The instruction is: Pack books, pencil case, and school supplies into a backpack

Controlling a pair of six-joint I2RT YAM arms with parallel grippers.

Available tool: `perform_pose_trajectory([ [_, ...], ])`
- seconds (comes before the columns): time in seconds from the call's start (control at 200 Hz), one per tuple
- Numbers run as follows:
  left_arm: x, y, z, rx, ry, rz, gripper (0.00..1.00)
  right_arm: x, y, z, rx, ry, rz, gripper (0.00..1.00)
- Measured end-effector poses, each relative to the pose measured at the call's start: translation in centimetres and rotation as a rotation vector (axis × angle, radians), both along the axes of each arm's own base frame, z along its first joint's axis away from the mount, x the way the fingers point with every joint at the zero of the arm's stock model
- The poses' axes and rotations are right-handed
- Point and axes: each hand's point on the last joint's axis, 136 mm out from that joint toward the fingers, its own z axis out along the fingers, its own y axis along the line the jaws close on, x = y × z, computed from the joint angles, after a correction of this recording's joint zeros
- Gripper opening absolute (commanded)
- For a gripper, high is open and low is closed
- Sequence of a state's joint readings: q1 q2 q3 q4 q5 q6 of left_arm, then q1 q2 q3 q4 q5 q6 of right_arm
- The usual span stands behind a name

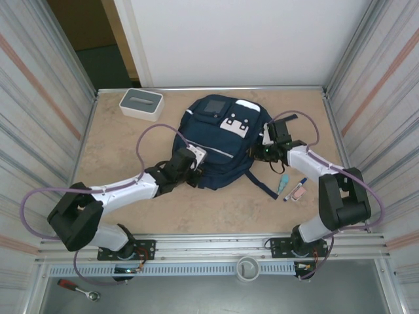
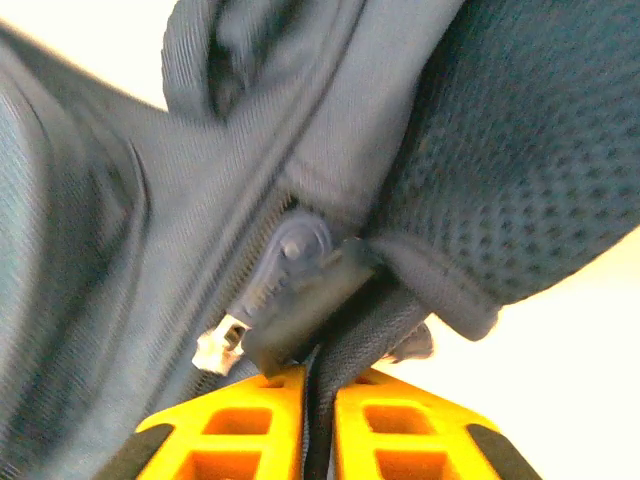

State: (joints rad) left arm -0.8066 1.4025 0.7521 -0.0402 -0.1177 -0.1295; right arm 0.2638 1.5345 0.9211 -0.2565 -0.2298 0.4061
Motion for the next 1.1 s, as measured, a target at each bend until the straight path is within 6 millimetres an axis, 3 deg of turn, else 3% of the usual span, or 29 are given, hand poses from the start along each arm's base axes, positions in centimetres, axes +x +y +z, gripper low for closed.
perform_pose_trajectory([
  [0.14, -0.7, -3.4, 0.6, -0.041, 0.013, -0.076, 0.0, 3.4, -1.1, 0.9, 0.011, -0.018, -0.043, 0.34],
  [0.286, -1.0, -6.2, 0.8, -0.076, 0.033, -0.125, 0.0, 4.0, -2.6, 2.3, 0.026, -0.066, -0.087, 0.53],
  [0.356, -1.1, -6.9, 0.7, -0.082, 0.041, -0.14, 0.0, 2.8, -2.7, 2.8, 0.054, -0.081, -0.097, 0.61],
  [0.461, -1.1, -7.4, 0.5, -0.08, 0.05, -0.149, 0.0, -0.7, -2.1, 2.6, 0.117, -0.076, -0.096, 0.67],
  [0.646, -1.0, -7.5, 0.1, -0.073, 0.056, -0.149, 0.0, -6.3, 0.0, -0.5, 0.205, 0.002, -0.099, 0.71],
  [0.787, -1.0, -7.5, -0.1, -0.07, 0.058, -0.148, 0.0, -7.9, 2.5, -2.5, 0.251, 0.043, -0.076, 0.63],
  [0.942, -0.9, -7.4, -0.1, -0.064, 0.053, -0.141, 0.0, -7.2, 3.8, -3.0, 0.28, 0.036, -0.079, 0.27],
  [1.102, -0.3, -6.6, -0.5, -0.028, 0.028, -0.109, 0.0, -6.8, 3.3, -2.9, 0.269, 0.02, -0.094, 0.06],
])
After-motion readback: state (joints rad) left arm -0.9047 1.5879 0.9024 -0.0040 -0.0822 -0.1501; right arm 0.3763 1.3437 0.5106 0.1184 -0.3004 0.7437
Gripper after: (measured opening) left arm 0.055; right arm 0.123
